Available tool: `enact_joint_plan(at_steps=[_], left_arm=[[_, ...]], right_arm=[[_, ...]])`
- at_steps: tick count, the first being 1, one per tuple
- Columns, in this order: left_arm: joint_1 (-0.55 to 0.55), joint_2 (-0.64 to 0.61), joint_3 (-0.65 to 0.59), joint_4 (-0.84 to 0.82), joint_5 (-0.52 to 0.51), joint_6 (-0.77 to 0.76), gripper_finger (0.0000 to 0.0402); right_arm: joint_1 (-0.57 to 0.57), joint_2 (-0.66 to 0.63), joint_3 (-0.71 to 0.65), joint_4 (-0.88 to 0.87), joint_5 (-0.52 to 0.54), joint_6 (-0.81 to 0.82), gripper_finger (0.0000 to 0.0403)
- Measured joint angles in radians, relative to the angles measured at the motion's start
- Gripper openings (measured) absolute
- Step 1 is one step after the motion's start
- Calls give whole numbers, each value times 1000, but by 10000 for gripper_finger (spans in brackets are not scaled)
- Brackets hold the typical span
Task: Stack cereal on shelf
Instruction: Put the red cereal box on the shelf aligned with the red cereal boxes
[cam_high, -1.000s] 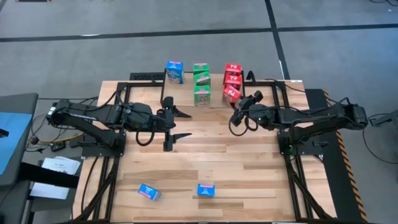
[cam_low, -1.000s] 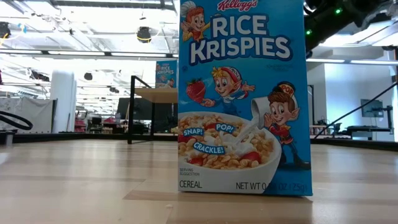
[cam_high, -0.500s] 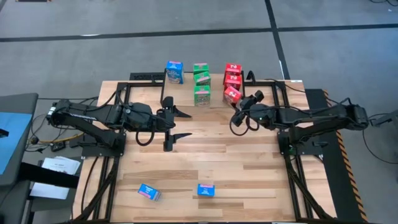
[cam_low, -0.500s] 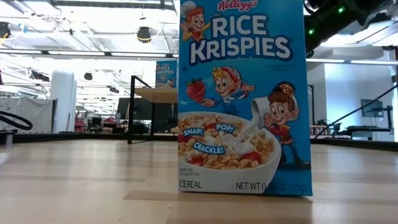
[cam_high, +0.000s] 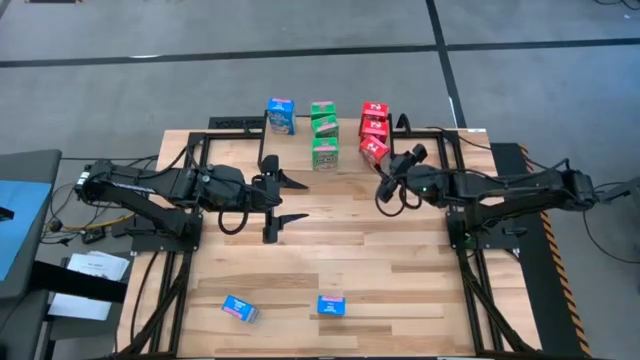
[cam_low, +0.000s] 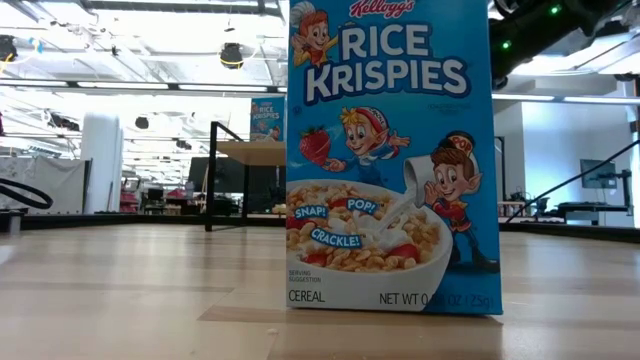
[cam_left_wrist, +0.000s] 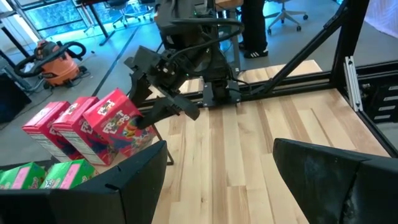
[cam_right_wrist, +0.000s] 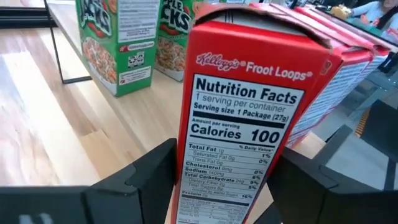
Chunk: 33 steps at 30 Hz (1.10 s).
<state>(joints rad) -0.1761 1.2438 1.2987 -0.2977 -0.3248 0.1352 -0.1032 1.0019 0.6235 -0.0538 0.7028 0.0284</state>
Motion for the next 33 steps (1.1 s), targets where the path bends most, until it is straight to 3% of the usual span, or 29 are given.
enact_joint_plan(at_steps=[12,33], left_arm=[[0,0,0,0,0,0,284],[0,0,0,-12,-3,0,284]], right_arm=[[-56,0,0,-3,-54,24,256],[-55,0,0,-27,-78,27,256]])
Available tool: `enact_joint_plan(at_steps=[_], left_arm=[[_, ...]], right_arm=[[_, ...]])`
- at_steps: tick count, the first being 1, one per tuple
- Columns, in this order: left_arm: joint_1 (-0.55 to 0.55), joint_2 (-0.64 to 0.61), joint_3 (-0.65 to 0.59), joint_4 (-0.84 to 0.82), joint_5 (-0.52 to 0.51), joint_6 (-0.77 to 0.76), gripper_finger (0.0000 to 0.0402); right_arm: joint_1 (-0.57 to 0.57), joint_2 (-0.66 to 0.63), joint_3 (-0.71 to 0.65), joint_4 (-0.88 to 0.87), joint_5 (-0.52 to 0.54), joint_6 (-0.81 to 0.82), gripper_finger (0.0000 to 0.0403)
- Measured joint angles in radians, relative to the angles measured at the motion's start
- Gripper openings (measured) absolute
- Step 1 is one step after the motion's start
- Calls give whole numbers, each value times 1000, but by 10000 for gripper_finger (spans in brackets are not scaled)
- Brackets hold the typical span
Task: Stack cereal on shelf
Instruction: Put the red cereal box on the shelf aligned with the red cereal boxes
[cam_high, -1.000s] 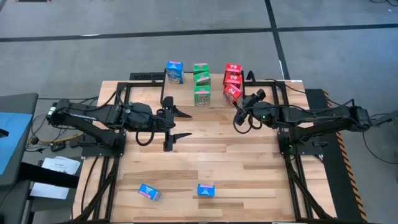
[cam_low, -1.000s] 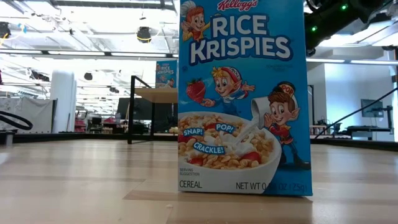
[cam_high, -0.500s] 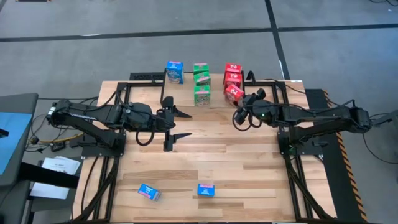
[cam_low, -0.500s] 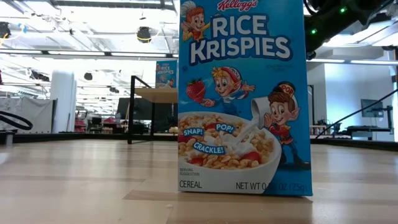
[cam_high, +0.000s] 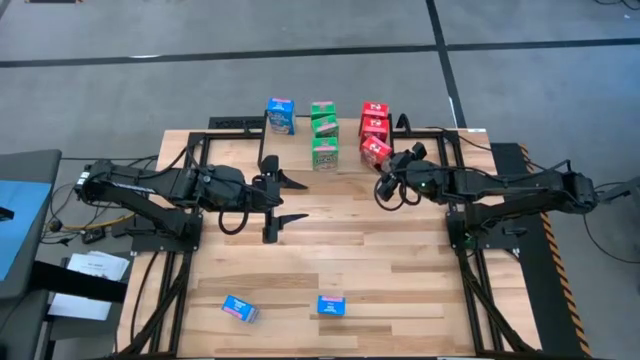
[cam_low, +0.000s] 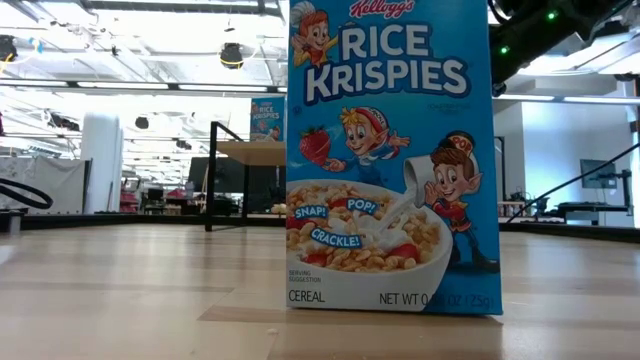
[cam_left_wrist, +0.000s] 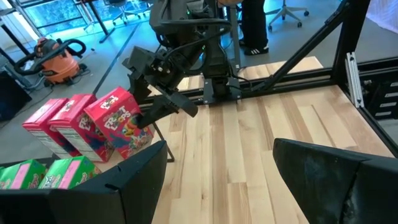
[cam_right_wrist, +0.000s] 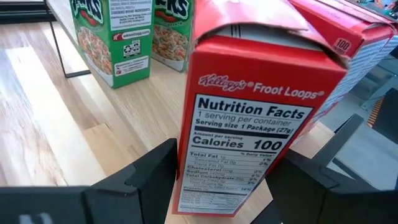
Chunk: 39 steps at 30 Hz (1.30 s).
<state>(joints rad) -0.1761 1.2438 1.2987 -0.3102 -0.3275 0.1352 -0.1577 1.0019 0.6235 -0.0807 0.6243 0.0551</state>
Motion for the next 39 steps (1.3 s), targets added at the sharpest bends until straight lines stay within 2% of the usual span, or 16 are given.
enact_joint_plan(at_steps=[39], left_arm=[[0,0,0,1,-1,0,284]], right_arm=[[-2,0,0,12,1,8,256]])
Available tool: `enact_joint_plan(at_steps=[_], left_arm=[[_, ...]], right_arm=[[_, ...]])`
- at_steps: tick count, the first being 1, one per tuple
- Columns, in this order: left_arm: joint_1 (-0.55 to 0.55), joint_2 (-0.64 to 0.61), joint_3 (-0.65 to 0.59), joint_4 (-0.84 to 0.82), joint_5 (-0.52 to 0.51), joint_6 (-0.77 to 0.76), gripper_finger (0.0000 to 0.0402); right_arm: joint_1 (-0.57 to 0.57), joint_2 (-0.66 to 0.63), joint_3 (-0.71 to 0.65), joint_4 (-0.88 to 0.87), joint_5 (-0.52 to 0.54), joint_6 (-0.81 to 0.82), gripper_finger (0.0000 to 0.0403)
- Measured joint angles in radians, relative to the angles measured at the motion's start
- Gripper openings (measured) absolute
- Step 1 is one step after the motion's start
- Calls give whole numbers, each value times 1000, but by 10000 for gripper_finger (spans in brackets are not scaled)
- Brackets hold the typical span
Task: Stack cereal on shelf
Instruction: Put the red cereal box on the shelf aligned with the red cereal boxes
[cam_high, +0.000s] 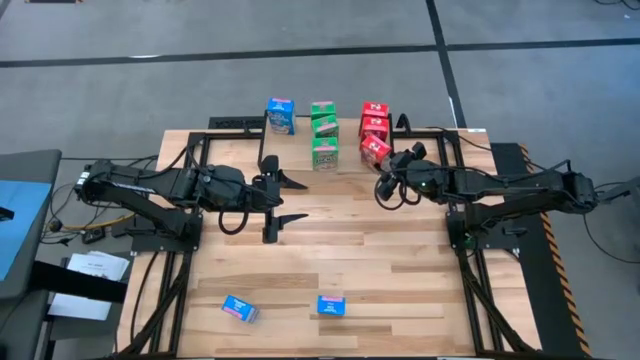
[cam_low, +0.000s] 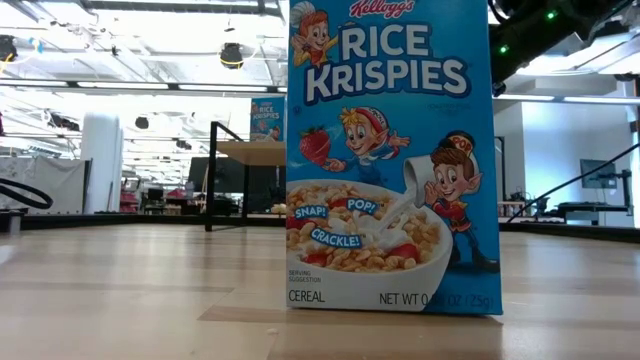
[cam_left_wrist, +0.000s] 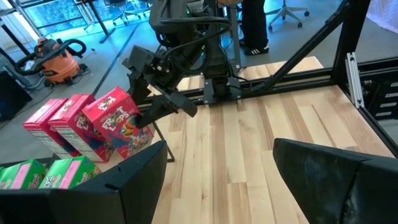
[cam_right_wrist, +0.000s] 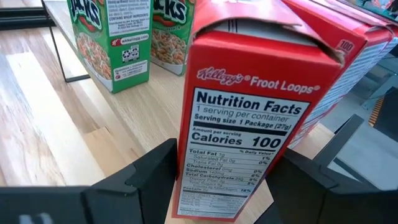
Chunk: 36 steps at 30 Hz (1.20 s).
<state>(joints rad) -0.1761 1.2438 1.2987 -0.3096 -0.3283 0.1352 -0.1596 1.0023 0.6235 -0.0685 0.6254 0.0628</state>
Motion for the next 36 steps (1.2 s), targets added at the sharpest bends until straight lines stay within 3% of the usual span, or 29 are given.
enact_joint_plan(at_steps=[12,24,36], left_arm=[[0,0,0,0,0,0,284],[0,0,0,0,0,0,284],[0,0,0,0,0,0,284]], right_arm=[[0,0,0,-2,-4,23,260],[0,-7,0,-41,28,45,370],[34,-95,0,-154,30,131,380]])
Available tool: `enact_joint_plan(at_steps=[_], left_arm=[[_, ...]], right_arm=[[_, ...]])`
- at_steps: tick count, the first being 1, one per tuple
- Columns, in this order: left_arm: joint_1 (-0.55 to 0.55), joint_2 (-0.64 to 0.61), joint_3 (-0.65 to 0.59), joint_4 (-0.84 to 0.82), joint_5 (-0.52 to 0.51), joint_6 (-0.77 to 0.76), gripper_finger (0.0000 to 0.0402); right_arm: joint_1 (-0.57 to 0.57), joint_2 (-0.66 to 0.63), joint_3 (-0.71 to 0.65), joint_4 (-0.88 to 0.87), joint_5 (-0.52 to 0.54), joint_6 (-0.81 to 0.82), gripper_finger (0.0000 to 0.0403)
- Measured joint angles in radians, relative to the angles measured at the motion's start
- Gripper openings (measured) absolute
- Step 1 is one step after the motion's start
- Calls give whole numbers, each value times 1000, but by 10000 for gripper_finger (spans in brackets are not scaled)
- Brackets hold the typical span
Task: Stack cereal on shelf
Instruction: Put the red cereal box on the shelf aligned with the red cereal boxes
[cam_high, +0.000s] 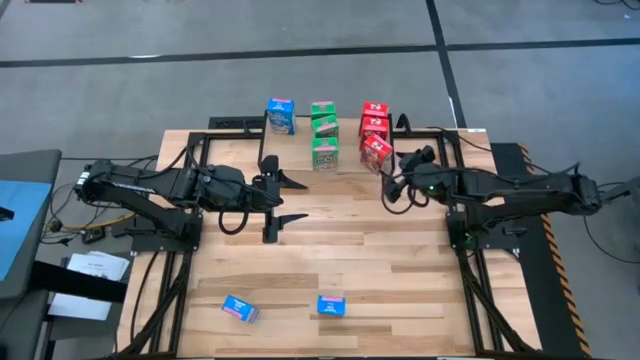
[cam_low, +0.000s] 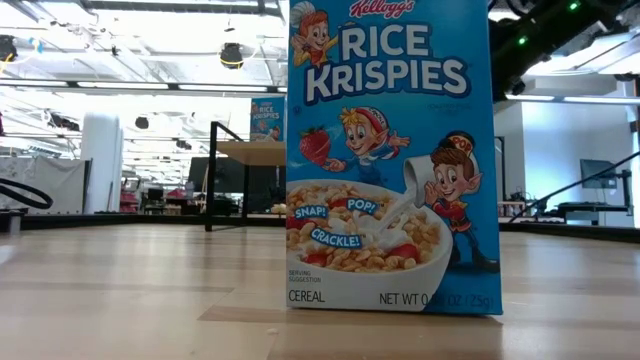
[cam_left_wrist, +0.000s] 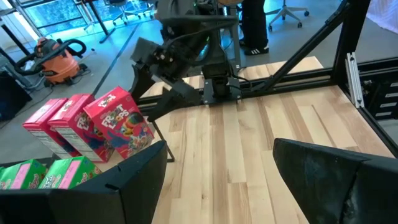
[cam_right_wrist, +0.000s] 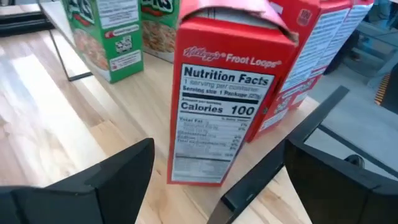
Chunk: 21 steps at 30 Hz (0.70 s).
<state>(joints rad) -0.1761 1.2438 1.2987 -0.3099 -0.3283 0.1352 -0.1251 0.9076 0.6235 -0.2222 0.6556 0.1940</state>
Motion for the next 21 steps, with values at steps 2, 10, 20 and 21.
enact_joint_plan(at_steps=[2,10,20,21], left_arm=[[0,0,0,0,0,0,284],[0,0,0,0,0,0,284],[0,0,0,0,0,0,284],[0,0,0,0,0,0,284]], right_arm=[[9,-20,0,-12,0,0,380],[84,-101,0,-11,-2,0,380],[186,-204,0,-31,-4,16,379],[196,-206,0,-29,-4,16,379]])
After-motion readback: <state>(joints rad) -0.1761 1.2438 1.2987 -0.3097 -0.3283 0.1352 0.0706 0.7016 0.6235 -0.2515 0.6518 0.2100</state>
